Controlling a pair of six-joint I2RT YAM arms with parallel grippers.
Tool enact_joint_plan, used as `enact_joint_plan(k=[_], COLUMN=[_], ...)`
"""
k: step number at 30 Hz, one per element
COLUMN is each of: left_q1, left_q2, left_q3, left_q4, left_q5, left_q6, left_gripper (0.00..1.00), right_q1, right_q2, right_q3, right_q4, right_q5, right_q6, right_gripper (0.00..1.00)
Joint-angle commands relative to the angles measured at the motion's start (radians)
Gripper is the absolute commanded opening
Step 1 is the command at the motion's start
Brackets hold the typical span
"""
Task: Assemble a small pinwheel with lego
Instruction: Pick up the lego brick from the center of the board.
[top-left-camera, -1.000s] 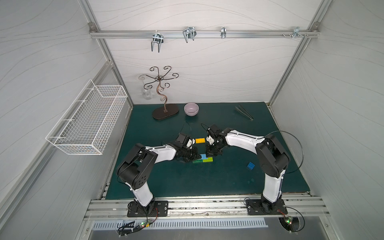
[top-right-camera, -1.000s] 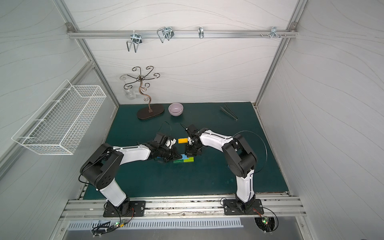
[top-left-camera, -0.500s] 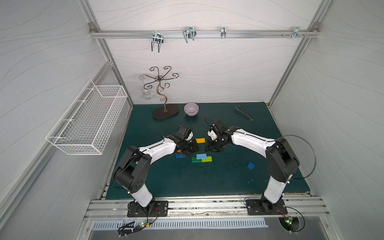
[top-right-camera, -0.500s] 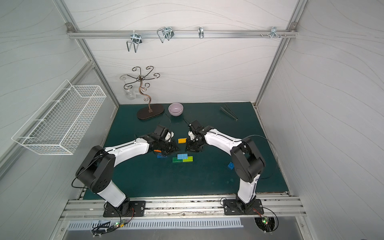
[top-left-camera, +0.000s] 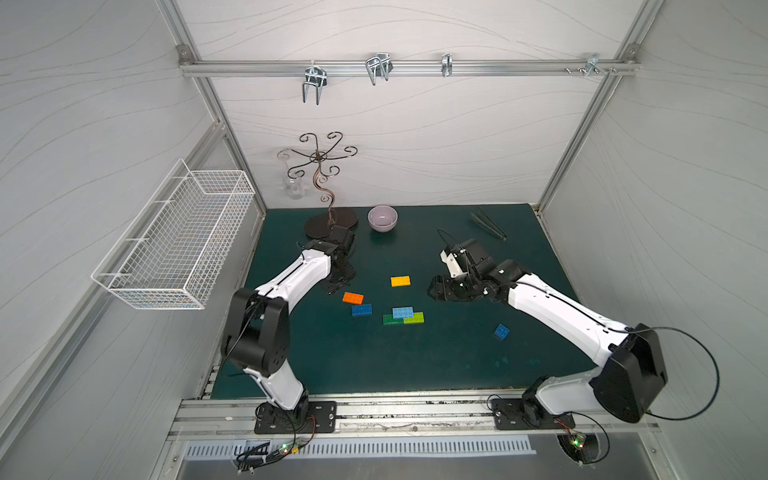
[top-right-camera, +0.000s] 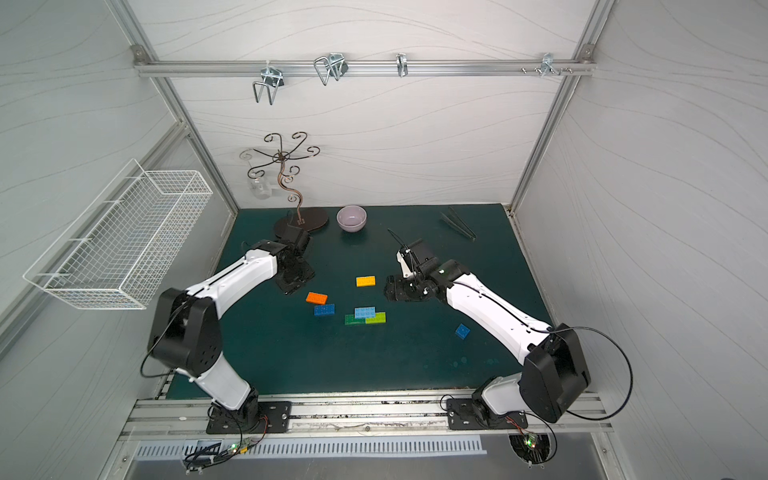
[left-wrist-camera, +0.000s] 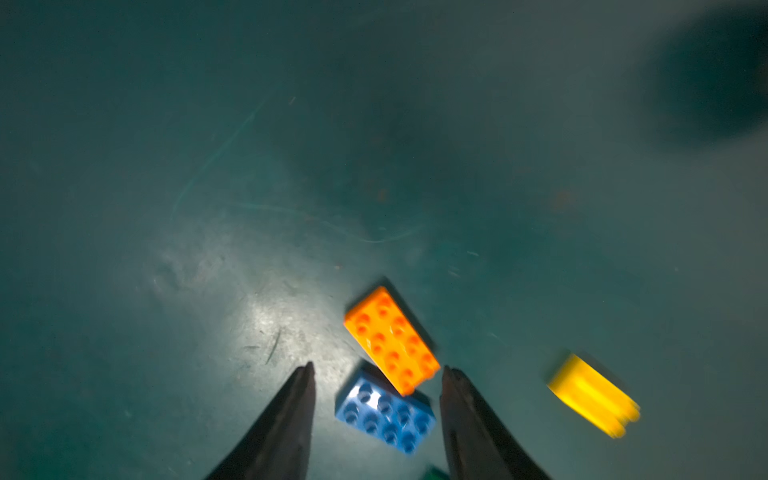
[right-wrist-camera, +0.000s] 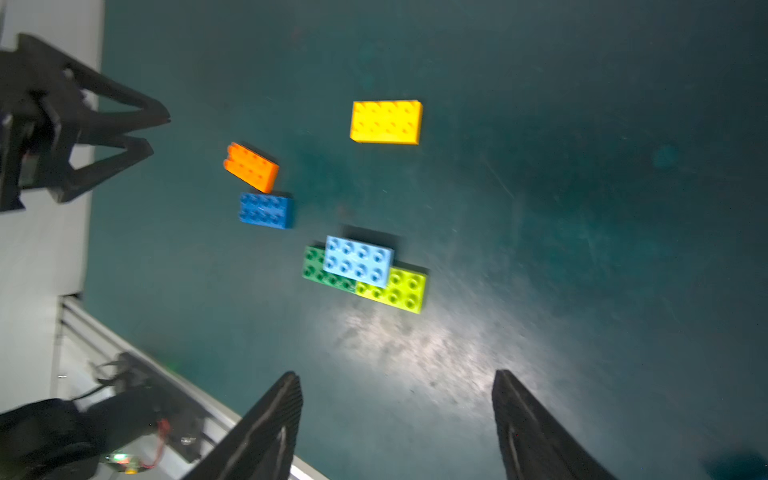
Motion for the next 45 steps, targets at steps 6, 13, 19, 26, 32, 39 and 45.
enact_joint_plan(k=[6, 13, 19, 26, 32, 39, 45], left_q1=[-0.015, -0.033, -0.046, -0.049, -0.047, -0.053, -0.073], left_q2=[0.174, 0.227, 0.238, 0.268, 0.27, 0.269, 0.245], left_q3=[0.19, 0.204, 0.177, 0.143, 0.09, 0.079, 0.082], left_q4=[-0.214, -0.235, -0.187, -0.14, -0.068, -0.031, -0.032], left_q5=[-0.002, 0.056, 0.086, 0.074, 0.068, 0.084, 0.118], left_q6=[-0.24, -0.31, -0.343, -0.364, -0.364, -0.368, -0.381], left_gripper=[0.53, 0.55, 0.63, 0.58, 0.55, 0.52, 0.54], right_q1=[-0.041, -0.099, -0.123, -0.127, -0.133, -0.136, -0.142], right_q2=[-0.083, -0.106, -0.119, -0.127, -0.135, -0.139, -0.138], right_q3=[-0.047, -0.071, -0.076, -0.089, -0.103, -0.103, -0.114], right_q4=[-0.041, -0.028, -0.031, -0.028, -0.017, -0.02, -0.012], right_q5=[0.01, -0.017, -0.023, -0.034, -0.058, -0.064, -0.063], right_q6=[-0.084, -0.112, -0.126, -0.121, -0.11, -0.106, -0.099], right_gripper=[0.76, 0.76, 0.76, 0.76, 0.76, 0.76, 0.76])
